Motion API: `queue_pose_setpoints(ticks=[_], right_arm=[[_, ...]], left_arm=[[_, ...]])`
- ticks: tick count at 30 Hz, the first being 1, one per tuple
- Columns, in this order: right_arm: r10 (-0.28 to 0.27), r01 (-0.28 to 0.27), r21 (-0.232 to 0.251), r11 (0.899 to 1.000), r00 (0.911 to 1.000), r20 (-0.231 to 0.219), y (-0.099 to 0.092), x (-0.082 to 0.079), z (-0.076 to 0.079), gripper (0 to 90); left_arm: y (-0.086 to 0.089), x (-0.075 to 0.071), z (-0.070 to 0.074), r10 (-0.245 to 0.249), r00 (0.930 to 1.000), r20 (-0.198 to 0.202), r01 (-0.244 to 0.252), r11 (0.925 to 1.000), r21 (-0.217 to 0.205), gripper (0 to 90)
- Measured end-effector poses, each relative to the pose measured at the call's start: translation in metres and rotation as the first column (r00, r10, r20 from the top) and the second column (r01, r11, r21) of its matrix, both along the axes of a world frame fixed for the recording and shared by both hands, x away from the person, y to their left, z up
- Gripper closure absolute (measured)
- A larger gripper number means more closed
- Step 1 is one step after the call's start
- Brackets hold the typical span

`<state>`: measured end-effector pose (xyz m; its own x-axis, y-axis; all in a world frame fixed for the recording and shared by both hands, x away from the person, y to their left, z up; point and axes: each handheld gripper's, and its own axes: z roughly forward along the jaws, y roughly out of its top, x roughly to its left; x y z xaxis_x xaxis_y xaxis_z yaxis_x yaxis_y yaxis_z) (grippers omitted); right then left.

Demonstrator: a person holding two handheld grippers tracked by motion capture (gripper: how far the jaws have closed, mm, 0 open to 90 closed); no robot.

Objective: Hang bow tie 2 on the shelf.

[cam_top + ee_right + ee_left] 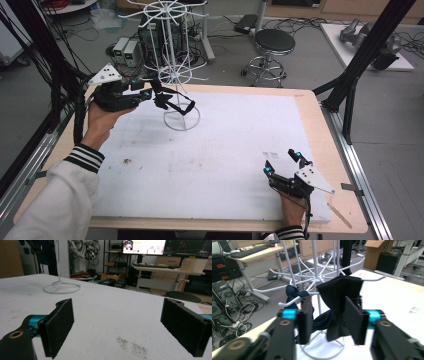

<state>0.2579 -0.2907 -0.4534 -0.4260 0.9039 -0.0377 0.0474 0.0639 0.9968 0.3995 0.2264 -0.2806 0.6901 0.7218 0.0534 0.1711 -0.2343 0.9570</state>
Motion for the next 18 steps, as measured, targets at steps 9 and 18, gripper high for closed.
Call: queue_pose_setpoints(ticks=[9,18], right_arm=[[0.002,-0.002,-0.004,1.0,1.0,-0.001,0.001,0.0,0.0,11.0],[-0.002,0.002,-0.002,1.0,1.0,-0.001,0.0,0.0,0.0,10.9]], left_arm=[[0.011,-0.023,-0.01,0.006,0.9999,0.016,-0.005,0.9994,-0.034,11.3],[0.05,-0.072,-0.049,0.035,0.9934,0.11,-0.024,0.995,-0.097,10.7]])
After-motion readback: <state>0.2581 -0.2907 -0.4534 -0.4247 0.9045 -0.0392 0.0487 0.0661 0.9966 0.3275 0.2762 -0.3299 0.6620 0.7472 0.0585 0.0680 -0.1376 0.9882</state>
